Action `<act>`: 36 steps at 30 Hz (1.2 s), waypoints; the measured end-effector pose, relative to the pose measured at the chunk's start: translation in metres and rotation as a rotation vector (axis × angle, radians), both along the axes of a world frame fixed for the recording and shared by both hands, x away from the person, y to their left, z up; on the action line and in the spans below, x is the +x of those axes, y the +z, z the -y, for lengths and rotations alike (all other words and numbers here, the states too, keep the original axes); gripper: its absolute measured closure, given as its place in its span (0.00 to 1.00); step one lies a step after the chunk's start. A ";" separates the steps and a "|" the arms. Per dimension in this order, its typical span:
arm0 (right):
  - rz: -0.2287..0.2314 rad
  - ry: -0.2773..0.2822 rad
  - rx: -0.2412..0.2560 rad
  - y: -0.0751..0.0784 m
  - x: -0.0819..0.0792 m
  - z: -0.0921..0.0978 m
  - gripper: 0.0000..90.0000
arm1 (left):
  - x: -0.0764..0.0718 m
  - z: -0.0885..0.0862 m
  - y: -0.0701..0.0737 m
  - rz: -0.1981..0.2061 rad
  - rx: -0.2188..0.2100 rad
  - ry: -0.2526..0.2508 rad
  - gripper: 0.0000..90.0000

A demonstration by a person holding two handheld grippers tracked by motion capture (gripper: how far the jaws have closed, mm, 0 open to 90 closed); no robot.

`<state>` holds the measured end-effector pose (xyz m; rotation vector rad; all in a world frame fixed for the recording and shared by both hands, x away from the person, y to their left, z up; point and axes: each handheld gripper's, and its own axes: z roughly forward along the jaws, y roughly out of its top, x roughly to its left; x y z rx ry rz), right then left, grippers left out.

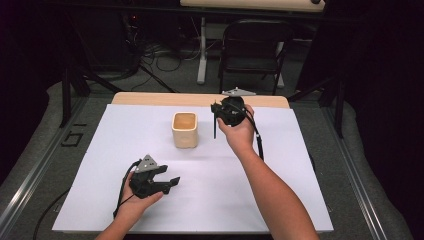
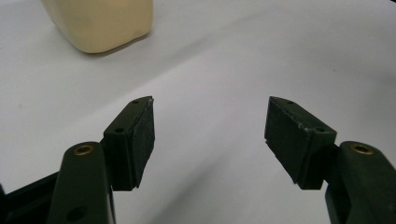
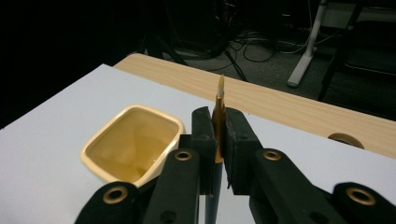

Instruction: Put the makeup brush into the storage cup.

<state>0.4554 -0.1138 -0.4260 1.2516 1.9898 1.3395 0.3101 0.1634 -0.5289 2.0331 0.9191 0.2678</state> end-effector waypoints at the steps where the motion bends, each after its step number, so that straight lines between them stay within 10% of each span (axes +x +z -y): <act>1: -0.003 -0.008 0.004 -0.001 0.002 0.001 0.93 | 0.000 0.000 0.000 0.000 0.000 0.002 0.37; 13: -0.024 -0.045 -0.007 -0.007 0.014 -0.005 0.93 | 0.005 -0.004 -0.003 -0.015 -0.007 0.018 0.37; 36: 0.065 0.005 0.003 0.041 0.013 -0.040 0.93 | 0.009 -0.015 -0.001 0.001 -0.017 0.068 0.36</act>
